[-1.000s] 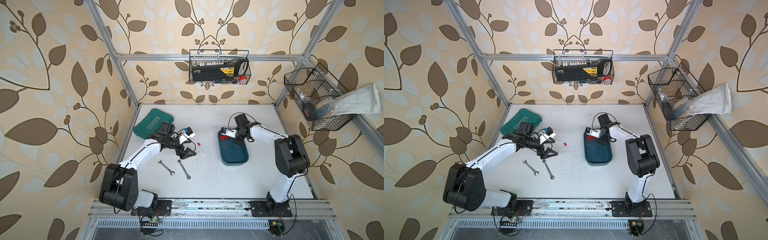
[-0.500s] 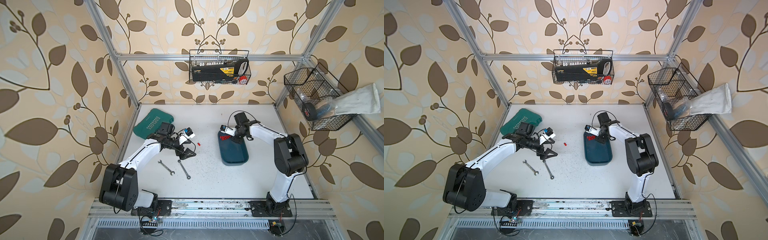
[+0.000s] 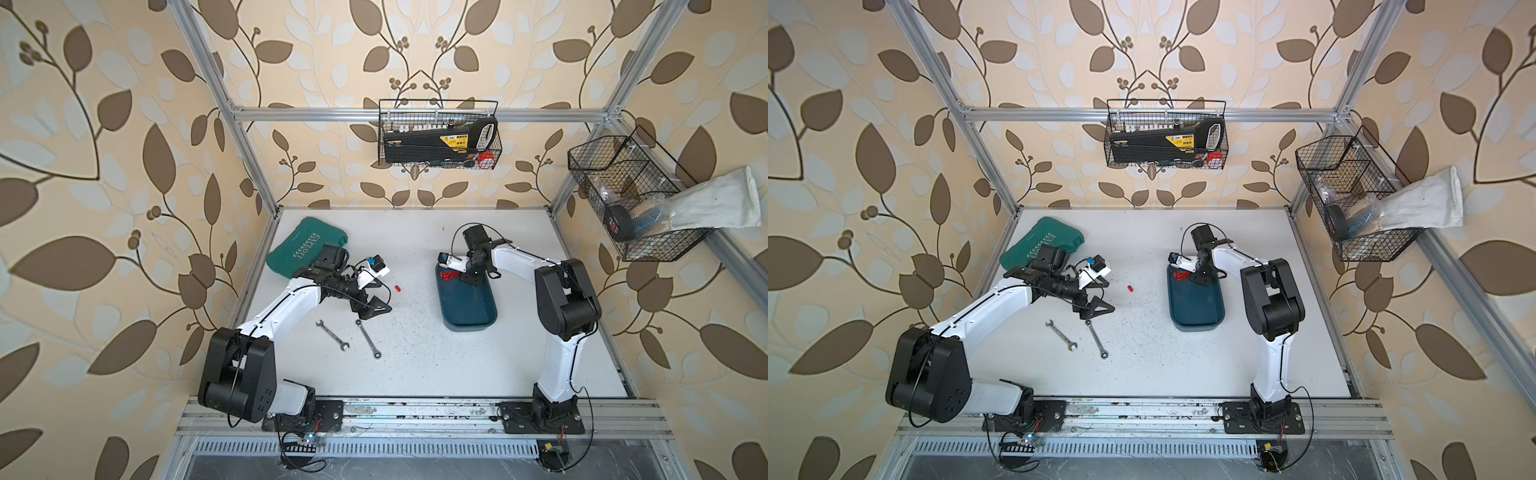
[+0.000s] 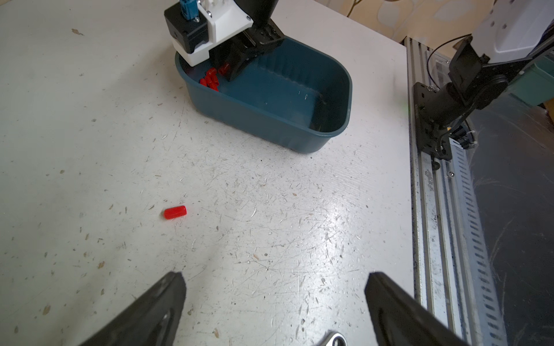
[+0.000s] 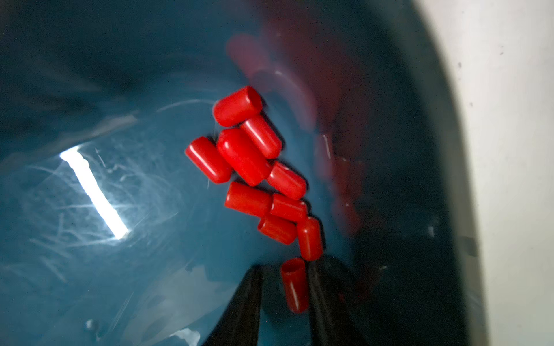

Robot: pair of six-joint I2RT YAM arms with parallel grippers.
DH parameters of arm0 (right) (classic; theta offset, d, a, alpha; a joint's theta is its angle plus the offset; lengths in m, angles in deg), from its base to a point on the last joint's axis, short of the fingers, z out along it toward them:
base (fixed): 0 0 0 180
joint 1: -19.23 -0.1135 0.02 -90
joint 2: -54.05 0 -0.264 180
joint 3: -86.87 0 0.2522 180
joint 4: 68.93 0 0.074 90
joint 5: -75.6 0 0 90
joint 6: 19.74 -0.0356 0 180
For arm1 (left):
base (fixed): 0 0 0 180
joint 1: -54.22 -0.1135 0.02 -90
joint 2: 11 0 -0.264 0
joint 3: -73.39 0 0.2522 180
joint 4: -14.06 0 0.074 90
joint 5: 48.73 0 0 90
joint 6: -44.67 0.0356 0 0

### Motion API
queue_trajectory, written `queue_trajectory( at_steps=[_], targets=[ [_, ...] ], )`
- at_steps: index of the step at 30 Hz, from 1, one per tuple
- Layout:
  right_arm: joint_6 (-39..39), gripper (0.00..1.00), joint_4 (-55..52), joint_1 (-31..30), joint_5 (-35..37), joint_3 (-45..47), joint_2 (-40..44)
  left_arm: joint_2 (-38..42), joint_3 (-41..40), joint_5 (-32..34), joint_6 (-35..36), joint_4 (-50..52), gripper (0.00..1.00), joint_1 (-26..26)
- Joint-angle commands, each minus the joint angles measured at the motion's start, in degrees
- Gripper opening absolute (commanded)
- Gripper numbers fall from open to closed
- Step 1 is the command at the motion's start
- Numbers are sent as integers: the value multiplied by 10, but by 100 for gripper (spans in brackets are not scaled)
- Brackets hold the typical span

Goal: Take the screw protection sleeves out of the storage box
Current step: Pick up the screw protection sleeve from the storage box, then place the screw protection sleeve at the center of the board.

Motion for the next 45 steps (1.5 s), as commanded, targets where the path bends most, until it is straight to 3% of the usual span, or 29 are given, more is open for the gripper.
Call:
queue_trajectory(
  at_steps=[1,11,21,28,32,37,45],
  targets=[
    [12,27,-15,1,11,-5,-13,20,19,-5,10,8,99,-5],
    [5,0,-29,1,-4,10,10,22,18,-3,12,11,99,-7],
    [-44,0,-96,1,-78,11,86,33,18,-6,14,12,99,-18],
    [-89,0,-198,-18,-240,-28,147,40,20,-21,14,18,99,-46],
    [-138,0,-184,-65,-284,-41,153,47,17,-39,2,11,99,-80],
    [-227,0,-118,-121,-278,-70,97,52,18,-41,-4,9,99,-98],
    [-301,1,-49,-177,-176,-117,-28,66,11,-43,-3,5,99,-107]
  ],
)
